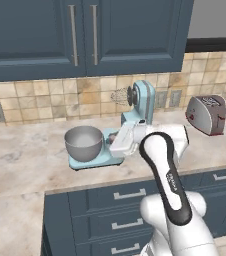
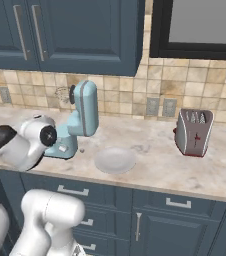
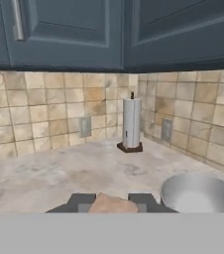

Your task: Add butter and sugar cubes to the stand mixer bowl and then turn on the stand mixer to begin making frosting.

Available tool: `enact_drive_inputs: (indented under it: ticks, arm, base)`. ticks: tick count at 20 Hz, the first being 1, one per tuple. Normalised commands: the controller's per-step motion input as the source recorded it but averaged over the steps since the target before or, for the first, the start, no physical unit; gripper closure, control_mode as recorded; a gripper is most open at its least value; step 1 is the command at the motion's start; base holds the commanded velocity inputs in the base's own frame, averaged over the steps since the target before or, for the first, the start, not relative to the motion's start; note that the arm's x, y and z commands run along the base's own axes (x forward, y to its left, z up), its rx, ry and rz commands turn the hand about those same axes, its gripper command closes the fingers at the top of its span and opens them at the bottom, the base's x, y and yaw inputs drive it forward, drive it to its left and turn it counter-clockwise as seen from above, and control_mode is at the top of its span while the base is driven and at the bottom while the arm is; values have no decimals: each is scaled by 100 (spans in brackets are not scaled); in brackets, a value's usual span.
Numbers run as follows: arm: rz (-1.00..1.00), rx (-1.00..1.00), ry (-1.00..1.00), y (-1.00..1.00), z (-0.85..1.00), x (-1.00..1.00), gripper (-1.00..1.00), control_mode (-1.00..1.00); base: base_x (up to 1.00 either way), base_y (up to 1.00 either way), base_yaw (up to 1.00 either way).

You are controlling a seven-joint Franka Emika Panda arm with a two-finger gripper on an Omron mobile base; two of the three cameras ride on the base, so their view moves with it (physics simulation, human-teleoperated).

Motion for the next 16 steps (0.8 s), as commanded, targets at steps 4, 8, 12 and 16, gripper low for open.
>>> enact_drive_inputs:
  ticks: [4, 8, 12, 16]
  arm:
    - [0, -14, 19, 70, 58, 29, 100, -100]
    - [-3, -15, 27, 33, 30, 56, 100, -100]
    - [-6, -16, 29, 5, 10, 68, 100, -100]
    - [-8, -23, 14, 0, 0, 29, 100, -100]
  base:
    - [0, 0, 0]
    - [0, 0, 0]
    - [0, 0, 0]
    - [0, 0, 0]
